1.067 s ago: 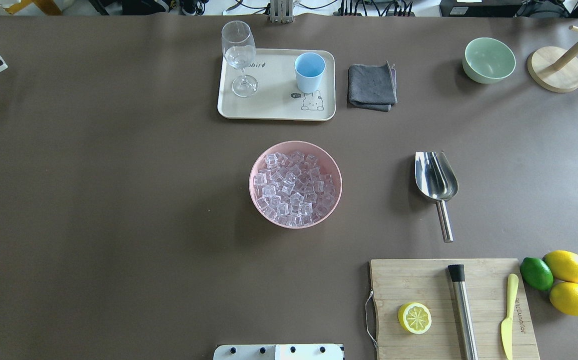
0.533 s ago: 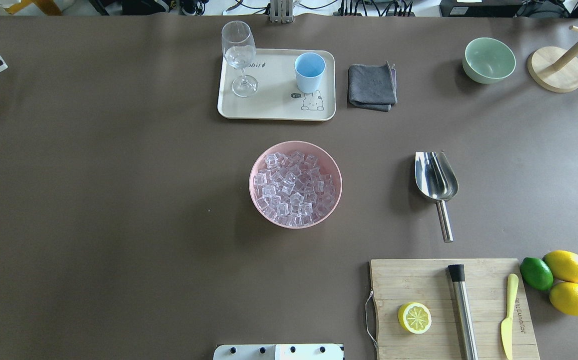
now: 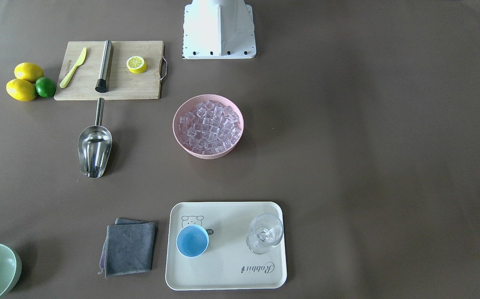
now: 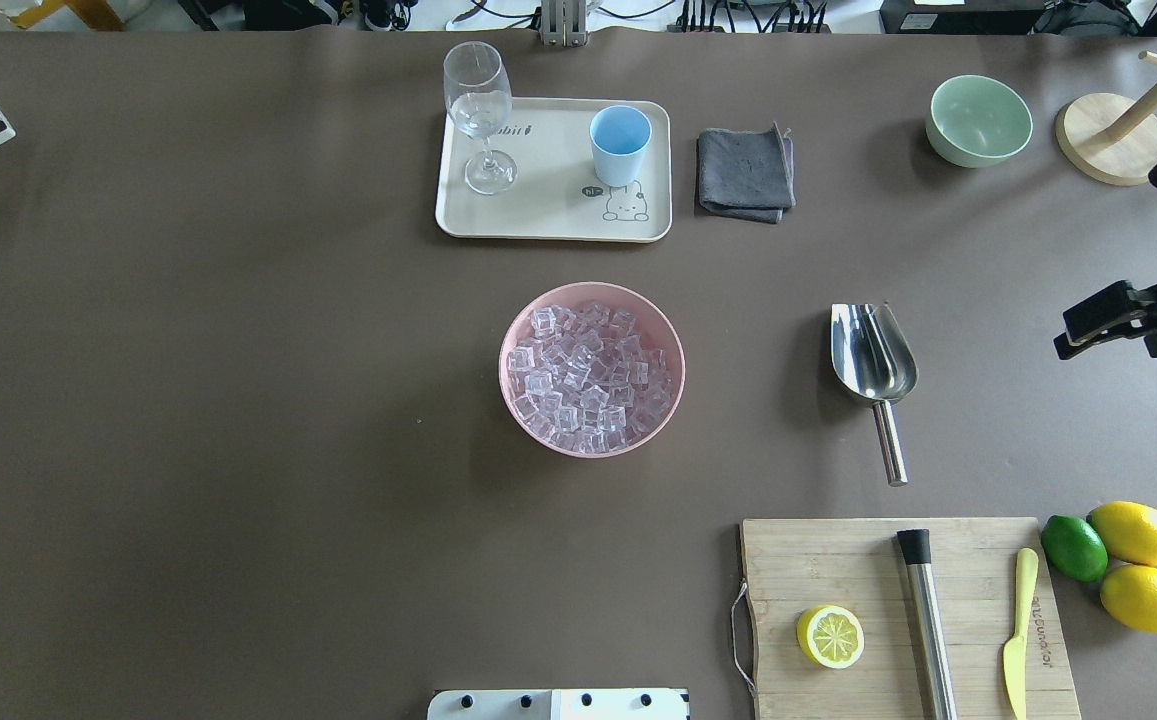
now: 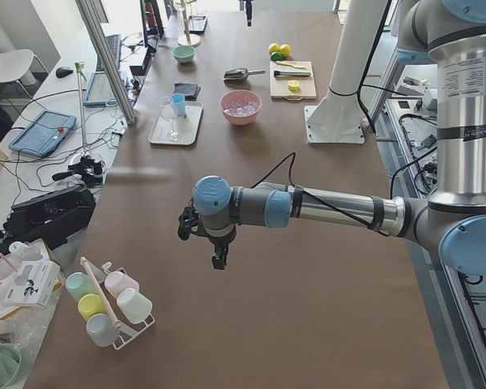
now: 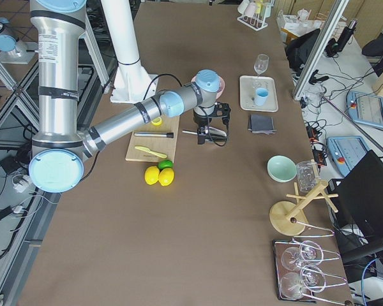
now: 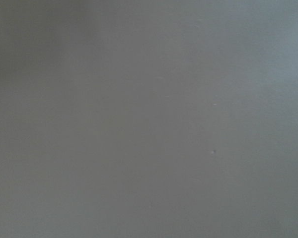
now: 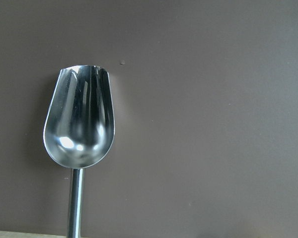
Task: Put ice in cup with scoop
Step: 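Reach the right gripper to the scoop handle while the left arm approaches the bowl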
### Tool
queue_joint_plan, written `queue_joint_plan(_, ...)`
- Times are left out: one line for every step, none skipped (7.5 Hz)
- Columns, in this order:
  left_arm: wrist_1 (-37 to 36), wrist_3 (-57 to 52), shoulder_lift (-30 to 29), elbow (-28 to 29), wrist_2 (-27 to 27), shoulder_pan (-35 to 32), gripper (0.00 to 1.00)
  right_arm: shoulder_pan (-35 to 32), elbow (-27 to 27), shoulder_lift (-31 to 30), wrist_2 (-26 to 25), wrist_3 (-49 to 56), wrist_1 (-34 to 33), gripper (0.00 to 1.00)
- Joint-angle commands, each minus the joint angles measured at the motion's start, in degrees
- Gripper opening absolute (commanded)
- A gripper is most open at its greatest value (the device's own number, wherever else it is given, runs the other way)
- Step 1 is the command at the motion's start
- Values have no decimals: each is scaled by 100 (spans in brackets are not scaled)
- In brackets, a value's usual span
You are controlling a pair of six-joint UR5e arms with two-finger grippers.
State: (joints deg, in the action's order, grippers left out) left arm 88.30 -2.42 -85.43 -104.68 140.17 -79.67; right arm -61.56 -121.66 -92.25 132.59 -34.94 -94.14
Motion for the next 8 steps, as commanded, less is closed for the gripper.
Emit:
queue_joint_plan(91,14,-122,-603,45,827,98,1002,46,418,-627,-1004,18,100)
queue_joint_plan(170,-38,-244,-702,11,1161,98,1293,124,549,-812,-1285,27,100)
queue_joint_plan(284,-30,-515,-598,-24,1625,98,1530,195,611,-935,-1453,53,100)
queue_joint_plan(285,5,-831,-554,-242,2047,98,1707,404,603,-1041,-1672,445,100)
queue_joint_plan(250,170,-1243,-536,-401,2513,98,1865,746,595,-1112,-1996,1032,100)
queue_joint_plan(284,650,-1422,-570,-394,2674,98,2041,993,595,-1286,-2269,1499,100)
queue_joint_plan(607,681,-1571,-536,-498,2971,98,2199,1108,595,-1384,-2411,1651,100)
queue_joint_plan(845,699,-1712,-597,-1100,3375,98,2375,1127,595,-1454,-2517,1653,100)
